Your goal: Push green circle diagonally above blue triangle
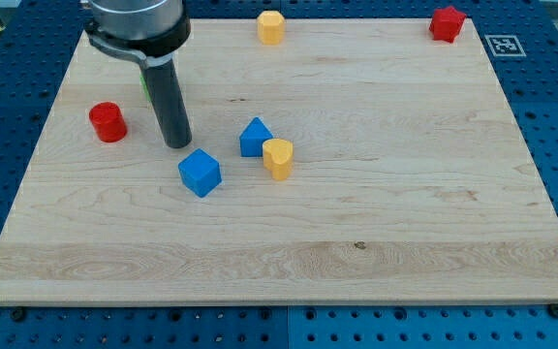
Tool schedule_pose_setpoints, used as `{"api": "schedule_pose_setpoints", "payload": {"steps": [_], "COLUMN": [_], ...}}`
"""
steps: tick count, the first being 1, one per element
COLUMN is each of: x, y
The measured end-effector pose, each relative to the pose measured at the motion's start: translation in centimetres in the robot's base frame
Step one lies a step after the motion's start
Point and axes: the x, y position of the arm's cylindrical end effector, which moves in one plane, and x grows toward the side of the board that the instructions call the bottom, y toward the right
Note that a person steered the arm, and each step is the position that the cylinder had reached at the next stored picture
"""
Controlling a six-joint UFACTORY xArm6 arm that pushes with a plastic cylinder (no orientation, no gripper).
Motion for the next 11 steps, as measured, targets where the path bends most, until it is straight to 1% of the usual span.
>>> {"api": "schedule_pose_setpoints", "payload": {"steps": [1, 2, 3, 4, 5, 6, 8, 10, 11], "x": [-1.4, -4.1, -5.2, -5.2, -7.5, -8.7, -7.9, -7.9, -8.8], "y": [-0.2, -0.3, -3.5, -6.5, -8.0, -7.1, 1.1, 11.5, 14.3]}}
